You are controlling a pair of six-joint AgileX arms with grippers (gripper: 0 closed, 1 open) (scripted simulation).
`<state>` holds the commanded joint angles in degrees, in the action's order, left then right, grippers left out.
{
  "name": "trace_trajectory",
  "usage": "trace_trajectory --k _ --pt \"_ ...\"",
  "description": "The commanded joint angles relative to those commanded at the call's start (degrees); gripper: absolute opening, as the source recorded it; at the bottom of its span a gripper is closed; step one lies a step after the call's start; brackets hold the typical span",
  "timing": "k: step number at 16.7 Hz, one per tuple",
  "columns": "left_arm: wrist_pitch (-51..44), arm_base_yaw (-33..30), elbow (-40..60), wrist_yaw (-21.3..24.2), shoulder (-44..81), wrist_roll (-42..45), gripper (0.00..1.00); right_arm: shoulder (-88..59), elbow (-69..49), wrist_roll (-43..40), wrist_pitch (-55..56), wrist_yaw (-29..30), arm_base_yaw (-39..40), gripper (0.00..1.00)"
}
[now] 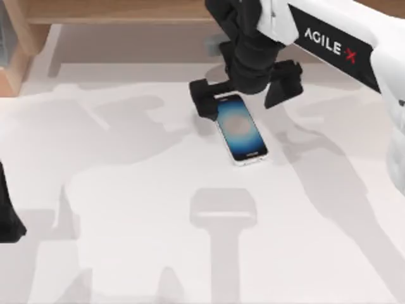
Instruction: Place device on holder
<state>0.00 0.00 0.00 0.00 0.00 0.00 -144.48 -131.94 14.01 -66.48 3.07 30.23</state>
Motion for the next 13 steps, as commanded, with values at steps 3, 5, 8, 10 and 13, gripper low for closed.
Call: trace_trajectory --k 3,5,8,10,13 --pt "0.0 0.0 0.0 0.0 0.0 0.0 1.0 -3.2 1.5 -0.2 5.0 0.0 -0.2 1.0" --pt "0.0 0.0 0.0 0.0 0.0 0.0 1.0 -5.6 2.8 -0.3 8.8 0.0 -0.3 1.0" --pt "0.0 0.0 0.0 0.0 0.0 0.0 1.0 -6.8 3.3 -0.3 10.2 0.0 -0.4 1.0" --pt "0.0 0.0 0.0 0.0 0.0 0.0 1.0 -6.8 3.3 -0.3 10.2 0.0 -0.4 1.0" --pt "0.0 0.0 0.0 0.0 0.0 0.0 1.0 -6.8 3.3 -0.3 10.2 0.0 -0.4 0.77"
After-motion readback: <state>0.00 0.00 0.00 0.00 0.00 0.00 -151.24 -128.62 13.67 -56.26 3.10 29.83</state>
